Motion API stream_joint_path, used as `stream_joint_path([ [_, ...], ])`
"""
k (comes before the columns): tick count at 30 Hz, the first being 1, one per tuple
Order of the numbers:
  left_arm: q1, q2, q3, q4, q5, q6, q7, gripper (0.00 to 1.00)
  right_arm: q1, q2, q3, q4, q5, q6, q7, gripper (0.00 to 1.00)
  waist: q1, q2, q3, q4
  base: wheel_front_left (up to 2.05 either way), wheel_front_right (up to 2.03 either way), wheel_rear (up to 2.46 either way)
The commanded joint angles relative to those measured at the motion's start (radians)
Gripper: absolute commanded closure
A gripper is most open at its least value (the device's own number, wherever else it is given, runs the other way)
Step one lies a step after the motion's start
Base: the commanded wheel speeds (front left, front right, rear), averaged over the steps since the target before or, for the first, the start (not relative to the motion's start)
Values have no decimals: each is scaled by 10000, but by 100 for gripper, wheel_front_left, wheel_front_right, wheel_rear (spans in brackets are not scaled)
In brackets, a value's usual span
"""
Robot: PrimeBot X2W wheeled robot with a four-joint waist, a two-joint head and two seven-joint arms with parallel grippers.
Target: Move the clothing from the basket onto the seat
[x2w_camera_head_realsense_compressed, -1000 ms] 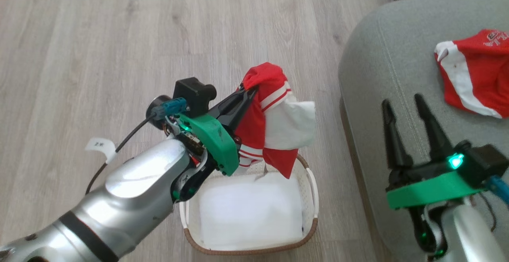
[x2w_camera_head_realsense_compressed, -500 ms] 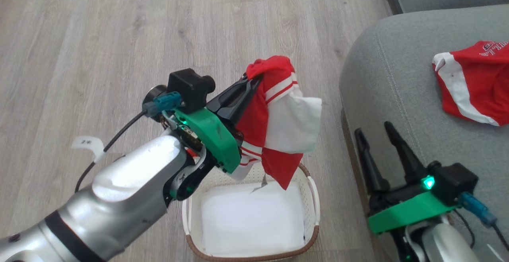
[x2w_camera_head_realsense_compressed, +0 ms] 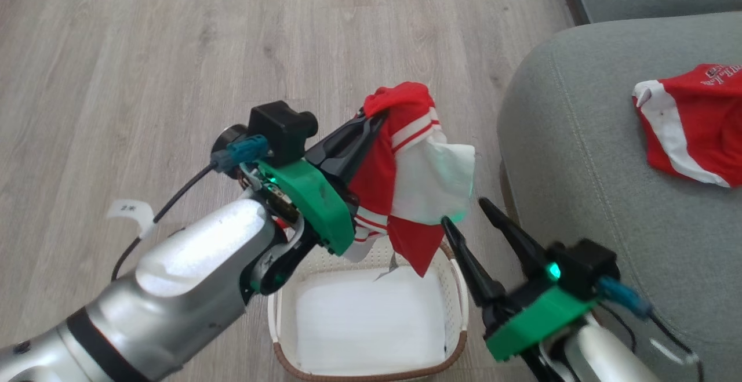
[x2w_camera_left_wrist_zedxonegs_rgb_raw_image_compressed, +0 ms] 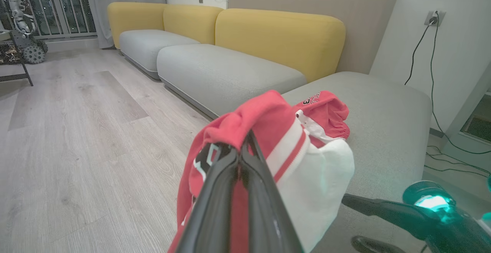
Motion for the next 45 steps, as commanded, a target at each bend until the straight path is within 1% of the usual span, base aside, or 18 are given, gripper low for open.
stream_joint_path([
  [1, -710, 152, 442, -335, -9, 17, 4, 100, -670, -69, 275, -175, 102, -2, 19, 0, 1, 0, 13, 39, 0, 0, 0],
  [10, -886, -175, 183, -571, 93, -103, 131, 100, -2068, 103, 1385, 1330, 552, -2, -7, 0, 1, 0, 65, 459, 0, 0, 0],
  [14, -915, -388, 26, -632, 102, -194, 191, 100, -2677, 179, 1934, 2067, 720, -2, -41, 0, 1, 0, 62, 667, 0, 0, 0],
  [15, -897, -490, -60, -631, 105, -230, 211, 100, -2946, 249, 2144, 2436, 785, -2, -78, 0, 1, 0, 32, 761, 0, 0, 0],
  [20, -815, -677, -249, -617, 99, -284, 255, 100, -3448, 533, 2337, 3286, 878, -2, -199, 0, 1, 0, -32, 942, 0, 0, 0],
  [25, -759, -739, -305, -604, 52, -302, 258, 100, -3715, 720, 2388, 3832, 962, -2, -287, 0, 1, 0, -81, 1042, 0, 0, 0],
  [26, -749, -735, -305, -599, 41, -298, 256, 100, -3743, 739, 2397, 3893, 980, -2, -298, 4, 1, 0, -86, 1050, 0, 0, 0],
  [27, -743, -727, -302, -597, 33, -291, 254, 100, -3773, 752, 2403, 3940, 994, -2, -307, 45, 1, 0, -83, 1054, 0, 0, 0],
  [28, -739, -719, -300, -593, 27, -287, 250, 100, -3801, 756, 2404, 3976, 1006, -2, -314, 68, 1, 0, -83, 1057, 0, 0, 0],
  [29, -734, -708, -297, -589, 22, -282, 245, 100, -3826, 752, 2391, 3999, 1015, -2, -320, 100, 1, 0, -80, 1054, 0, 0, 0],
  [36, -624, -563, -229, -514, -45, -205, 165, 100, -3712, 630, 1821, 3505, 925, -2, -330, 100, 1, 0, -37, 955, 0, 0, 0],
  [45, -337, -319, -241, -371, -137, -106, 112, 100, -2993, 450, 545, 2518, 523, -2, -331, 100, 1, 0, -48, 825, 0, 0, 0],
])
